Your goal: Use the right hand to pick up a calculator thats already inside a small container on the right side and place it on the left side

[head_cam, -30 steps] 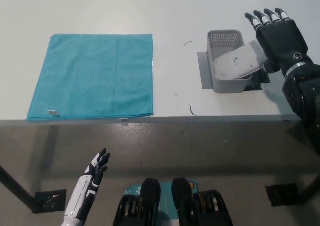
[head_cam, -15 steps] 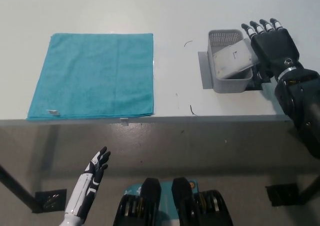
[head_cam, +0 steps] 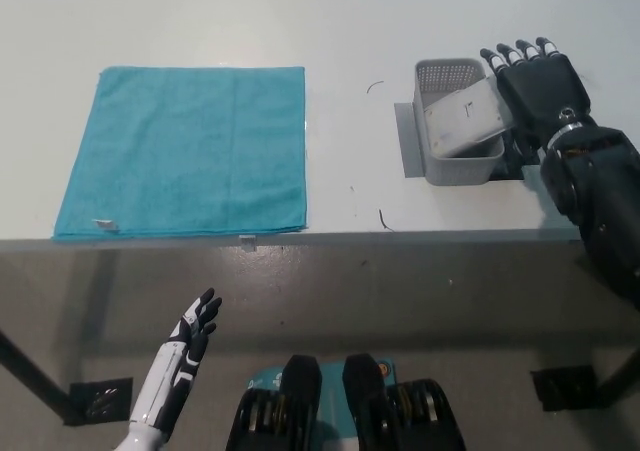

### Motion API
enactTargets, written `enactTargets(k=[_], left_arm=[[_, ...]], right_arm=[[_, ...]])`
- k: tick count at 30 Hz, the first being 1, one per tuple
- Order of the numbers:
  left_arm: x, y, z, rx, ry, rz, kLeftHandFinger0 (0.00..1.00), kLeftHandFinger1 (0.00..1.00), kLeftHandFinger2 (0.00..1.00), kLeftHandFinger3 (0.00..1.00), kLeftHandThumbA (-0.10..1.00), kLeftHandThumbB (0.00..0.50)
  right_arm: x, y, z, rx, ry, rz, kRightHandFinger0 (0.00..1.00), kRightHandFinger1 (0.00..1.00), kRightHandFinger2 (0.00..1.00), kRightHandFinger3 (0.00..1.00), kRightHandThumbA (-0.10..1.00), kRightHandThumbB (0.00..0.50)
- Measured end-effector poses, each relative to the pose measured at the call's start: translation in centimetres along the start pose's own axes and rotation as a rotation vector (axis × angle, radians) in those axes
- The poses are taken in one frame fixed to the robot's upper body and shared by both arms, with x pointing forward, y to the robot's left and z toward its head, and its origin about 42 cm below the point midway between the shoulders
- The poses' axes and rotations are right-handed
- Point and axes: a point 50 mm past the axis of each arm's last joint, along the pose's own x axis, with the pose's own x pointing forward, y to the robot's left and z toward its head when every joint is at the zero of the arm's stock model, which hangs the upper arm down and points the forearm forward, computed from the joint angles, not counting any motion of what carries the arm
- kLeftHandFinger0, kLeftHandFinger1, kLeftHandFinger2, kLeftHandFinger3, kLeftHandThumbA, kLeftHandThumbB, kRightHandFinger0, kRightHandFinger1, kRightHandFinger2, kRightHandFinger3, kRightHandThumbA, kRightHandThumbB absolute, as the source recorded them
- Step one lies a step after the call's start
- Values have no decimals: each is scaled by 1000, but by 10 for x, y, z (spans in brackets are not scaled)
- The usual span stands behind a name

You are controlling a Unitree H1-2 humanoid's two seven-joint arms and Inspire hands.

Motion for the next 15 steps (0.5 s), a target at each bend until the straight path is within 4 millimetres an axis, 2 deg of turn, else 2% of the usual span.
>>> enactTargets(k=[1,2,3,4,5,6,7,8,9,10,11,12,14,15], left_arm=[[0,0,0,0,0,0,1000,1000,1000,1000,1000,2],[0,0,0,0,0,0,1000,1000,1000,1000,1000,2],[0,0,0,0,0,0,1000,1000,1000,1000,1000,3],[0,0,0,0,1,0,1000,1000,1000,1000,1000,4],[0,0,-1,-1,3,0,1000,1000,1000,1000,1000,3],[0,-1,-1,-1,6,-1,1000,1000,1000,1000,1000,3],[-1,-1,-2,-1,8,-1,1000,1000,1000,1000,1000,3],[-1,-1,-2,-2,10,-1,1000,1000,1000,1000,1000,3],[-1,-1,-2,-2,10,-1,1000,1000,1000,1000,1000,4],[-1,-1,-3,-2,12,-1,1000,1000,1000,1000,1000,6],[-1,-1,-3,-2,13,-1,1000,1000,1000,1000,1000,8],[-1,-1,-3,-2,14,-1,1000,1000,1000,1000,1000,14],[-1,-1,-3,-2,15,-1,1000,1000,1000,1000,1000,12],[-1,-1,-3,-2,16,-2,1000,1000,1000,1000,1000,5]], right_arm=[[2,2,-1,-3,4,3,1000,1000,1000,1000,877,495],[4,4,-1,-3,5,1,1000,1000,1000,1000,704,468],[5,7,-2,-5,8,3,1000,1000,1000,1000,554,414],[5,11,-3,-8,11,5,1000,1000,977,994,510,411],[6,16,-3,-11,12,8,727,675,682,742,249,315],[6,23,-3,-18,17,6,488,470,507,626,59,293],[6,26,-3,-23,18,1,98,101,255,395,-68,296],[7,29,-3,-27,19,-13,4,4,168,216,-99,285],[8,29,-3,-30,21,-25,1,1,192,188,-100,281],[8,30,-5,-34,24,-36,0,57,315,186,-100,258],[9,30,-6,-38,28,-50,0,100,394,220,-100,255],[9,31,-8,-40,32,-58,0,136,496,313,-100,237],[9,37,-12,-42,40,-78,0,175,535,377,-100,219],[8,38,-12,-41,38,-94,0,181,545,390,-100,191]])
